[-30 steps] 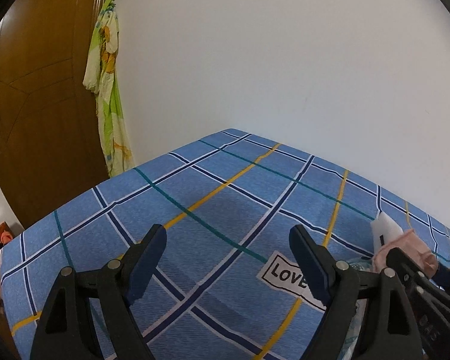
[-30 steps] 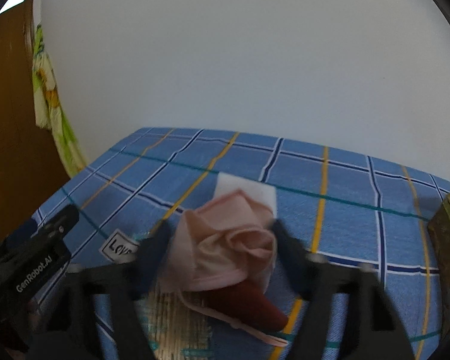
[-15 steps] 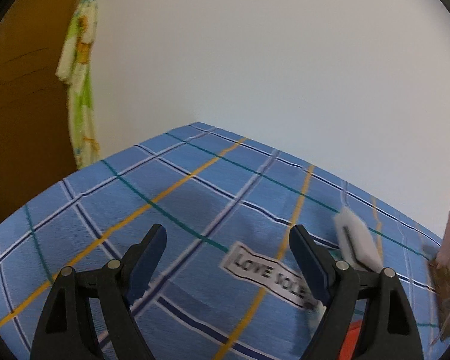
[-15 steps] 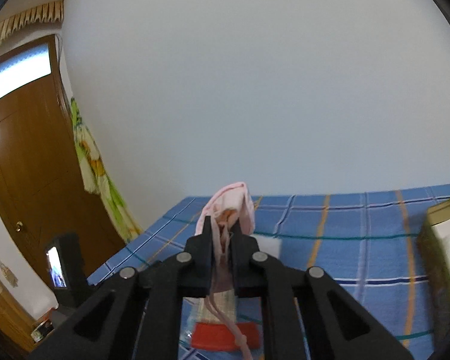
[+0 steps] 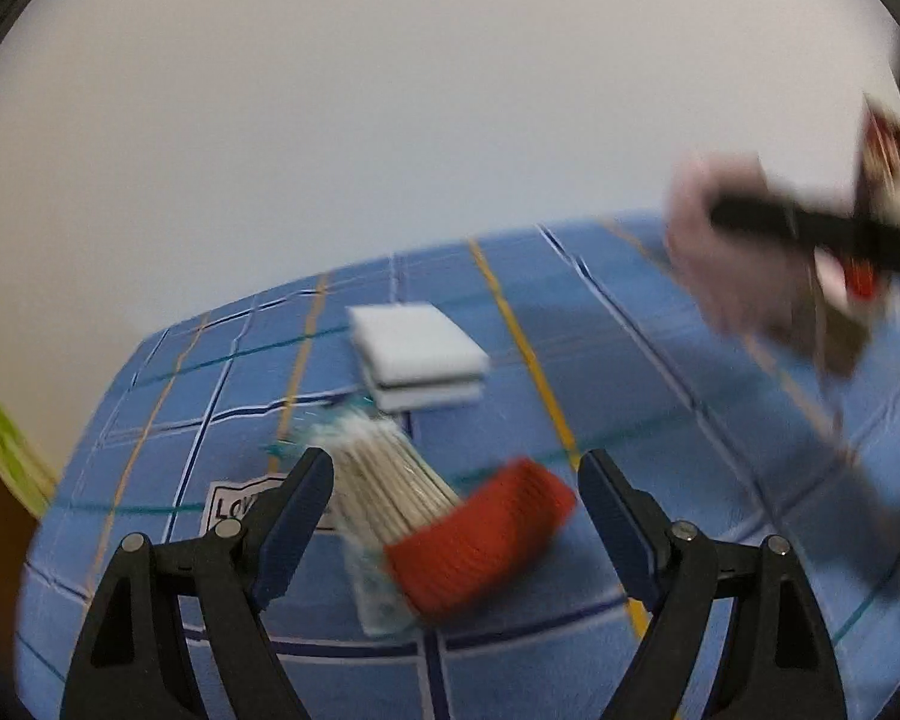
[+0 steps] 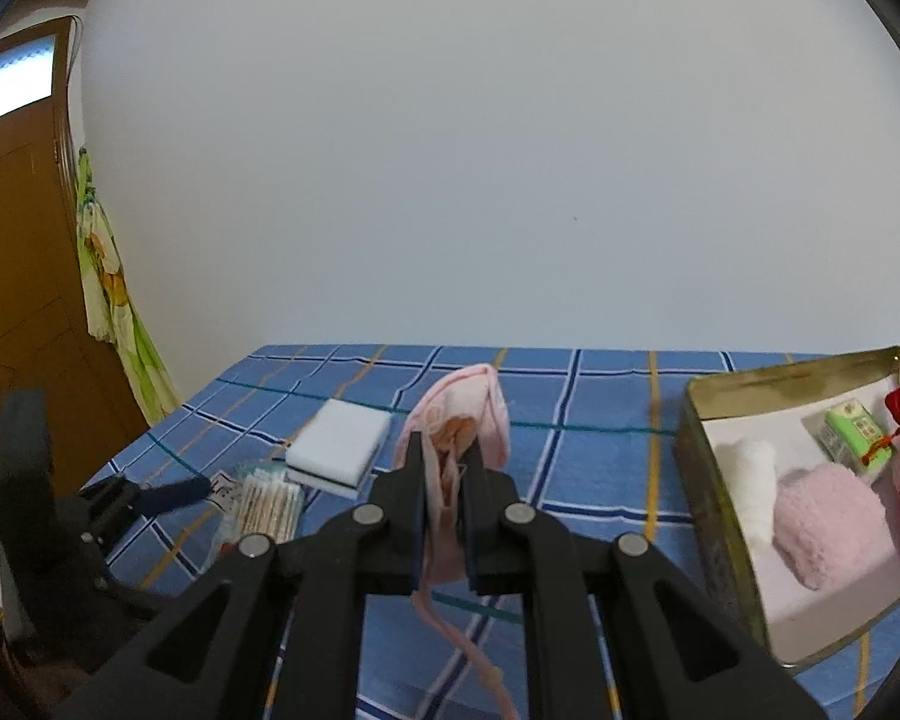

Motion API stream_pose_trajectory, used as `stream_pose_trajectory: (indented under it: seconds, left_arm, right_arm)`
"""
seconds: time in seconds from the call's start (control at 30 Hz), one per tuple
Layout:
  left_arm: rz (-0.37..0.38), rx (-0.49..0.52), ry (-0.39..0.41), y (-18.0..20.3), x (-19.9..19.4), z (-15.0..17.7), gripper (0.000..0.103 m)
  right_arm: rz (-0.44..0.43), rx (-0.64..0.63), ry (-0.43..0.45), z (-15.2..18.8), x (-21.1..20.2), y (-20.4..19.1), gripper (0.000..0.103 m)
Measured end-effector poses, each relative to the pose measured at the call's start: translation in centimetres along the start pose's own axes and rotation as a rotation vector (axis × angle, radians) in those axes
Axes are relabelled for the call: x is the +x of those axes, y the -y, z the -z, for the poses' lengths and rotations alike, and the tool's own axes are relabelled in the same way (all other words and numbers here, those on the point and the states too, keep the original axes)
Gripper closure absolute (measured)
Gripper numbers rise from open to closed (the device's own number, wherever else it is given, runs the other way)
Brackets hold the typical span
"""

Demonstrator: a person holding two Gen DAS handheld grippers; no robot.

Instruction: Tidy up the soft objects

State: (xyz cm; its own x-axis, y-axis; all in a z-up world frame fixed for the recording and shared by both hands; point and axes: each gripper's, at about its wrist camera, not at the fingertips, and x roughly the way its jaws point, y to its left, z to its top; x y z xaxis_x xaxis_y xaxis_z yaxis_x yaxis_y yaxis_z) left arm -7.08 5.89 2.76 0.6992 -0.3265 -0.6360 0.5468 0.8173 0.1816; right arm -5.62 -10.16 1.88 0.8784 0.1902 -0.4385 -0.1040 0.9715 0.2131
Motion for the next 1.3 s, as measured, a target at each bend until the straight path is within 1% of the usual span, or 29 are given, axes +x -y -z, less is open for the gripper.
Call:
stream_pose_trajectory:
  seconds: [0.07, 0.17, 0.2, 0.27, 0.3, 0.33, 0.4, 0.43, 0.5, 0.57, 0.63, 0.67, 0.73, 0.77, 0.87, 0.97, 1.03, 1.1, 1.23, 1.3]
  left_arm:
    - [-0.003, 0.059, -0.063, 0.8, 1.1, 0.1, 0.017]
    - [0.016, 0.054, -0.14, 0.7, 2.6, 0.0, 0.017]
    - [0.019, 0.051, -0.15, 0.6, 2.8, 0.1, 0.018]
    - [0.035, 0.046, -0.15, 0.4, 2.9, 0.0, 0.025]
    - [0.055, 0.039, -0.15, 0.4, 2.8, 0.0, 0.034]
    - [0.056, 0.033, -0.149, 0.3, 2.9, 0.2, 0.045]
    - [0.012, 0.029, -0.149, 0.4, 2.7, 0.2, 0.058]
    - [0.016, 0.016, -0.149, 0.2, 2.6, 0.2, 0.06]
    - [0.051, -0.034, -0.144, -0.2, 2.2, 0.4, 0.061]
    - [0.104, -0.133, -0.127, -1.1, 1.8, 0.5, 0.062]
    - [0.13, -0.204, -0.106, -1.6, 1.3, 0.6, 0.062]
    - [0.139, -0.245, -0.081, -1.9, 0.8, 0.6, 0.062]
    - [0.146, -0.281, -0.04, -2.1, 0.0, 0.4, 0.063]
    - [0.147, -0.297, -0.006, -2.1, -0.7, 0.2, 0.063]
    - [0.135, -0.337, 0.07, -1.8, -2.3, -0.3, 0.063]
    - [0.081, -0.375, 0.105, -1.2, -2.8, -1.0, 0.063]
    - [0.063, -0.392, 0.116, -0.7, -3.0, -1.4, 0.068]
    - [0.075, -0.407, 0.129, -0.3, -3.0, -1.8, 0.076]
    - [0.092, -0.394, 0.166, 0.6, -3.9, -2.3, 0.076]
    - [0.098, -0.361, 0.146, 0.8, -3.0, -2.8, 0.076]
  right_arm:
    - [-0.004, 0.004, -0.005, 0.0, -0.2, 0.2, 0.093]
    - [-0.01, 0.008, -0.011, 0.0, -0.4, 0.3, 0.093]
    - [-0.013, 0.008, -0.012, 0.0, -0.9, 0.5, 0.093]
    - [-0.017, 0.007, -0.015, -0.1, -1.1, 0.7, 0.093]
    - [-0.018, 0.007, -0.018, -0.1, -1.1, 0.7, 0.093]
    - [-0.021, 0.01, -0.022, -0.1, -1.0, 0.7, 0.093]
    - [-0.027, 0.014, -0.03, 0.0, -1.0, 0.7, 0.093]
    - [-0.029, 0.013, -0.032, 0.0, -1.0, 0.8, 0.093]
    - [-0.027, 0.01, -0.032, 0.1, -1.1, 1.0, 0.093]
    - [-0.029, 0.012, -0.028, 0.1, -1.3, 1.1, 0.093]
    - [-0.03, 0.014, -0.024, -0.1, -1.6, 1.2, 0.093]
    - [-0.031, 0.015, -0.021, -0.1, -1.7, 1.3, 0.093]
    - [-0.035, 0.018, -0.011, -0.1, -2.0, 1.4, 0.093]
    - [-0.036, 0.018, -0.006, -0.2, -2.2, 1.4, 0.093]
    - [-0.032, 0.019, 0.014, -0.3, -2.7, 1.5, 0.093]
    - [-0.036, 0.021, 0.024, -0.4, -3.2, 1.7, 0.093]
    - [-0.029, 0.013, 0.031, -0.4, -3.5, 1.9, 0.093]
    - [-0.022, 0.013, 0.038, -0.4, -4.0, 2.2, 0.093]
    - [-0.005, 0.021, 0.049, -0.5, -4.6, 3.0, 0.093]
    - [-0.004, 0.033, 0.05, -0.5, -4.8, 3.6, 0.093]
